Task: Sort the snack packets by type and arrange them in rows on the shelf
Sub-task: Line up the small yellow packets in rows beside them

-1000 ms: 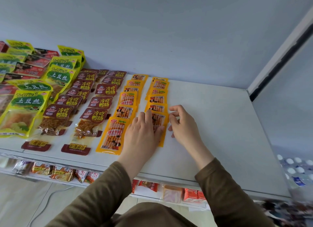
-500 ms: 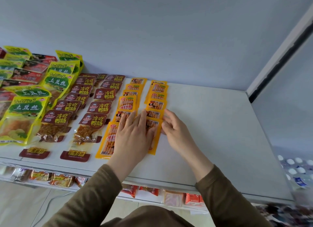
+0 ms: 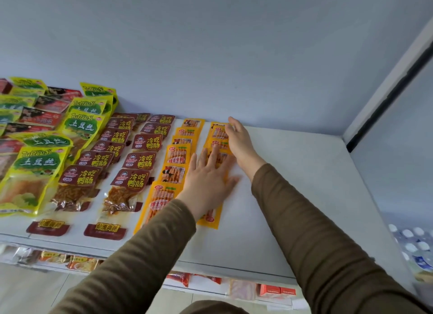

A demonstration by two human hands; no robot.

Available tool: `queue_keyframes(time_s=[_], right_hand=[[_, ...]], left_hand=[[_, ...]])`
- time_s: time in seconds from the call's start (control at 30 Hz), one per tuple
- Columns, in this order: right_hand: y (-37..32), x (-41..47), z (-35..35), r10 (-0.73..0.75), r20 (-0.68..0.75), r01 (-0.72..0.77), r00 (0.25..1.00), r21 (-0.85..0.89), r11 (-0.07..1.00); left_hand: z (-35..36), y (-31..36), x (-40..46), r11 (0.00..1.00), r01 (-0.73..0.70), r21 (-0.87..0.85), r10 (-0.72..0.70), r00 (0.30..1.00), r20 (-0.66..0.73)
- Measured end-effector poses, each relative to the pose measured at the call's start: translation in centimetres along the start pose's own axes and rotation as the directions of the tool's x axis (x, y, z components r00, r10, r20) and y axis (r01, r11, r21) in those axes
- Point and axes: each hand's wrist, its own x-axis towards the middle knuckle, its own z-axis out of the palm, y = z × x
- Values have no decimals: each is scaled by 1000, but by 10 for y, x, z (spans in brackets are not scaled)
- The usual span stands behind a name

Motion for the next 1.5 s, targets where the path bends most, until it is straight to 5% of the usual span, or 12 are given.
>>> queue_keyframes(time_s=[0.47,0.63,0.8,1.13,1.27,1.4,1.5], right_hand=[[11,6,8,-122,61,127,991,-71,989],[13,18,-17,-221,-76,211,972,-122,970],[11,33,-15,-209,111,236,972,-383,893],[6,55,0,-96,151,172,984,-647,743],[1,60,-1,-155,44,157,987,-485,860],[0,55,-7,-43,30,49,999,-222,974],[-1,54,-8,-7,66,22,998,-234,972]], left_hand=[[9,-12,-14,999,48,1,-48,998,-36],[9,-21,-16,999,33,-25,-36,995,-90],[11,-23,-8,999,35,-26,-36,998,-56],[12,-17,-9,999,5,-34,-7,997,-73],[11,-16,-9,999,10,-33,-12,998,-64],[11,-15,-9,999,15,-30,-17,997,-73],[11,-16,-10,999,13,-31,-15,997,-80]])
